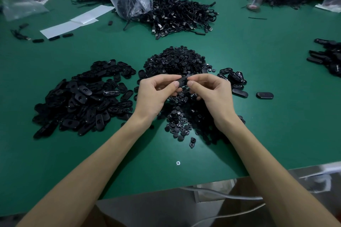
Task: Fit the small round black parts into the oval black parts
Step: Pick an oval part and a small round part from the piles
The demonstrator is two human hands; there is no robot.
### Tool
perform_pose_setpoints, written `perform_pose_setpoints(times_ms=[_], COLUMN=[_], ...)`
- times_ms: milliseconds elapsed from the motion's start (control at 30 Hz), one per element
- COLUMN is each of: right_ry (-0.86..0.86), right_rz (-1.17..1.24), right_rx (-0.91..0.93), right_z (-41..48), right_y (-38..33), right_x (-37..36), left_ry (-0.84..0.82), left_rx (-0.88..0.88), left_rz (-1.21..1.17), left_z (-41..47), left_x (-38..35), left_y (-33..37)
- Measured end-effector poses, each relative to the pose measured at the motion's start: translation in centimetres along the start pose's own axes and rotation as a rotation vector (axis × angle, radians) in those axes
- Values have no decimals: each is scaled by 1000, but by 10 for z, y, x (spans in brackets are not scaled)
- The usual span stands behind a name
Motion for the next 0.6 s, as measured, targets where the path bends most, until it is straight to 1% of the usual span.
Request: perform_pose_setpoints(times_ms=[200,500,600], right_ry=[-16,-8,-9], right_rz=[6,32,35], right_rx=[-2,-24,-27], right_z=[0,1,1], right_y=[1,3,3], right_x=[-1,0,0], left_ry=[15,-18,-23], left_rx=[-40,-13,-13], left_rz=[72,-22,-20], left_z=[-1,-1,-1], left_x=[-1,-1,-1], left_y=[3,5,4])
Point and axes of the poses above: each hand's wrist, its own z-axis towards the middle knuckle, its own x-axis out of the back of the hand, y = z × x, the point moved 7 cm from there along z, towards the middle knuckle, and after that the axes turned 6 degrees about x, right-handed, at the moved point
